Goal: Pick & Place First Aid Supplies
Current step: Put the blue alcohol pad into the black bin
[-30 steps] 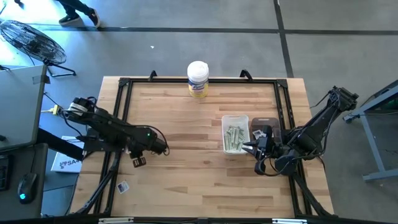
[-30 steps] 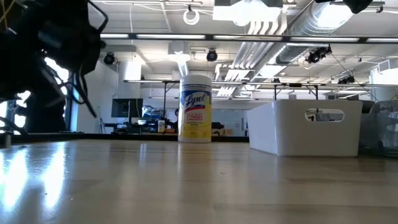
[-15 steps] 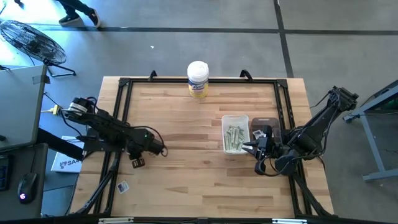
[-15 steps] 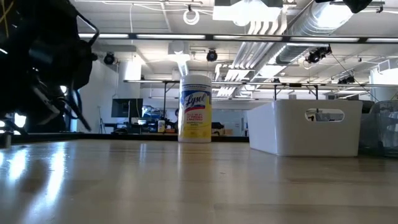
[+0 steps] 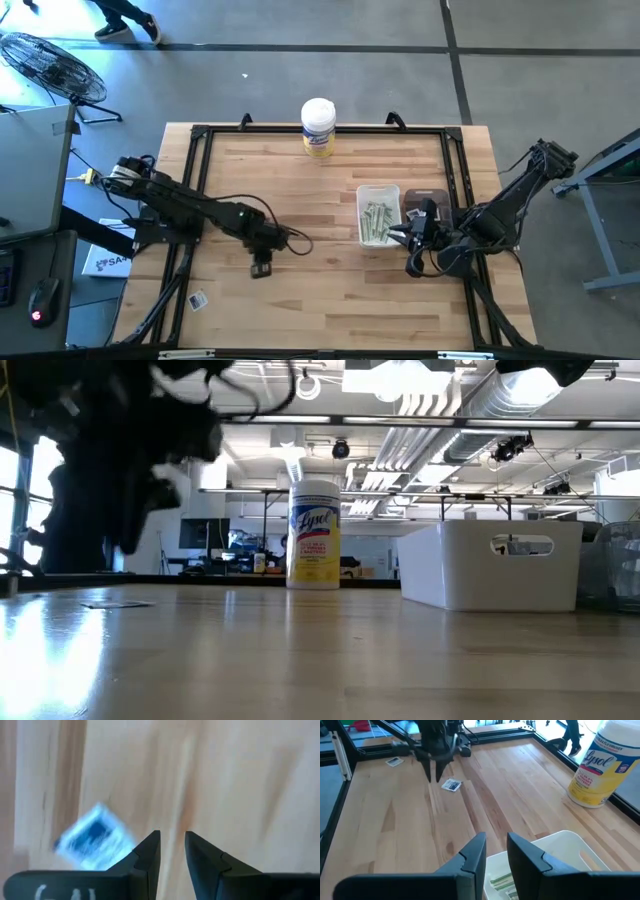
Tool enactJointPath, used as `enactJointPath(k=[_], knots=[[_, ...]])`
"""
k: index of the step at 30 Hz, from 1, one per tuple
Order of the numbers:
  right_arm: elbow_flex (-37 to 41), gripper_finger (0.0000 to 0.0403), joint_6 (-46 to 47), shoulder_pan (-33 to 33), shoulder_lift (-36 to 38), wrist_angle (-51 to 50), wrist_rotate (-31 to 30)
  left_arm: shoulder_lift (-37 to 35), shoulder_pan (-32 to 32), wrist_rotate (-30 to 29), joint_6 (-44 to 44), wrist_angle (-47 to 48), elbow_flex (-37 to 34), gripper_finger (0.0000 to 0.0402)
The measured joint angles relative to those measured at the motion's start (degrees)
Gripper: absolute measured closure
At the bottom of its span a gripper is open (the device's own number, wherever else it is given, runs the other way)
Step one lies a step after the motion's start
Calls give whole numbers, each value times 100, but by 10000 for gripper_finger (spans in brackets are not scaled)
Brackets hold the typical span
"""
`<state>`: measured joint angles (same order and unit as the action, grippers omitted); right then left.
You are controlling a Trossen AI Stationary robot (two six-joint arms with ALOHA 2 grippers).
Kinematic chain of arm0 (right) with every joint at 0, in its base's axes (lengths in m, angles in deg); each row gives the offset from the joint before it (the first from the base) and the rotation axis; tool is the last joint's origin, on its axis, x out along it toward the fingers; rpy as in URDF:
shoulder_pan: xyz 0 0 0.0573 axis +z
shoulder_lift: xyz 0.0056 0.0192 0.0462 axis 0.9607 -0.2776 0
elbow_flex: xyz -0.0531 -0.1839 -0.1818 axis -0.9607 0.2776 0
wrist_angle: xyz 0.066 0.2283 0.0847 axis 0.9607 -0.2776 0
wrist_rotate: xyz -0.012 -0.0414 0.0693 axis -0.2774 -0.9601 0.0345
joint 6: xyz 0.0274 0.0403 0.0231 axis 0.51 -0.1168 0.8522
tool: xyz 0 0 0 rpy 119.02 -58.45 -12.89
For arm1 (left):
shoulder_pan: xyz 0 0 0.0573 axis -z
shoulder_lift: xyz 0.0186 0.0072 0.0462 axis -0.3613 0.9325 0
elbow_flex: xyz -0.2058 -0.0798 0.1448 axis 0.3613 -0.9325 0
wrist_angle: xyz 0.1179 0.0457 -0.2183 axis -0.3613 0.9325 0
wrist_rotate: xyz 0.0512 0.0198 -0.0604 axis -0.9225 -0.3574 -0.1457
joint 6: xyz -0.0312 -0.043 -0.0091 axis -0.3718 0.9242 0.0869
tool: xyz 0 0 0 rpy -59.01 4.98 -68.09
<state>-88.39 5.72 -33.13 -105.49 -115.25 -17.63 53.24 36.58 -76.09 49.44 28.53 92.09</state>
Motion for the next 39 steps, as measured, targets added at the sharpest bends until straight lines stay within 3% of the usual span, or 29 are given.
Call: enactJointPath(k=[5,10,20,24,33,39], knots=[[0,331,0,0,0,0,2,-2,77,-348,-202,64,593,315],[0,331,0,0,1,-2,43,-4,351,-569,-64,443,667,315],[0,331,0,0,0,1,141,-5,1440,-2061,1734,347,-12,315],[0,331,0,-2,0,25,117,-13,1580,-2741,2730,336,-252,315],[0,331,0,-2,0,31,105,-15,1578,-3370,4733,52,-923,314],[-1,331,0,-2,0,30,105,-17,1578,-3501,5160,-442,-1144,314]])
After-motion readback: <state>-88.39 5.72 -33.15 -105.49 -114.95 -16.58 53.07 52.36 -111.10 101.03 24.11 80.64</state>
